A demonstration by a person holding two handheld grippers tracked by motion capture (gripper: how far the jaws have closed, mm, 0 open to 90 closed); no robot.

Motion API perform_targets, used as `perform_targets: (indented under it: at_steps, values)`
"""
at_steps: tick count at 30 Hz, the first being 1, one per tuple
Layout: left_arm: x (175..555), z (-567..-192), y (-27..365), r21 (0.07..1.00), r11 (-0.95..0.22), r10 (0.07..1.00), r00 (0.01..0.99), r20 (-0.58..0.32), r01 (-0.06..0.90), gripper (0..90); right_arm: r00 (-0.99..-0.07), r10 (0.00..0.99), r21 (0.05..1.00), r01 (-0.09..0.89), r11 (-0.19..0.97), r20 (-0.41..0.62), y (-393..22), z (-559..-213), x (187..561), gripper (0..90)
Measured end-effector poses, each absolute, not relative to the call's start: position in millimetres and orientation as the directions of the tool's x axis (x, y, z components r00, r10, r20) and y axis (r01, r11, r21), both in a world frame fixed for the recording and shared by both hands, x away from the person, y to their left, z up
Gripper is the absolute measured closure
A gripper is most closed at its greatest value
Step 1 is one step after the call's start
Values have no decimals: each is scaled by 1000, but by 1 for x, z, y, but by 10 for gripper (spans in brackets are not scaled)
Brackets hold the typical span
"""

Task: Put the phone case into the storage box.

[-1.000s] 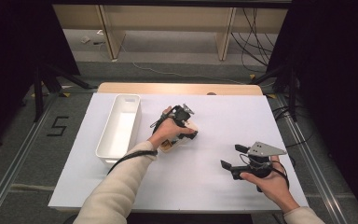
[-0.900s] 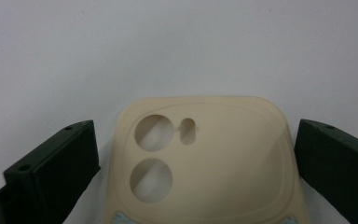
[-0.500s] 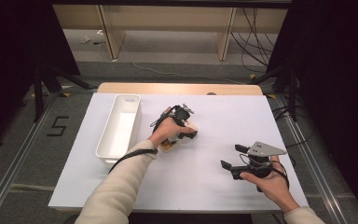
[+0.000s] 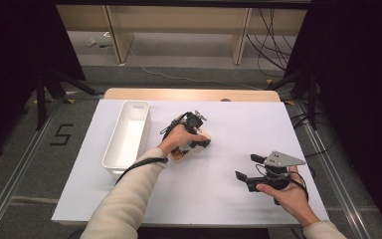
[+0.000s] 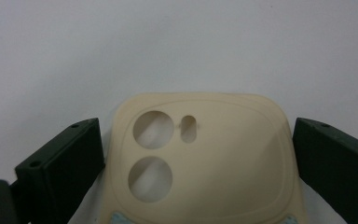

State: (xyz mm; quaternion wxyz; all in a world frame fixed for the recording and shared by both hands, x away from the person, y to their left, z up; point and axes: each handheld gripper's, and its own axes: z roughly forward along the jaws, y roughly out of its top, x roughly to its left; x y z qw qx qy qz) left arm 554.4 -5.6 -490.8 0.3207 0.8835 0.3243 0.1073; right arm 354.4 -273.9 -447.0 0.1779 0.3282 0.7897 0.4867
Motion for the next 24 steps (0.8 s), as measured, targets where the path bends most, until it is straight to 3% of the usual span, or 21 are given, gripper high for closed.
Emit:
perform_targets:
  at_steps: [9, 24]
  values:
    - [554, -489, -5, 638, -577, 650, 760, -21, 511, 88, -720, 693, 886, 346, 309, 39, -273, -447, 354, 153]
    - [554, -488, -5, 633, -577, 655, 755, -18, 516, 102, -719, 694, 885, 347, 309, 40, -273, -447, 354, 153]
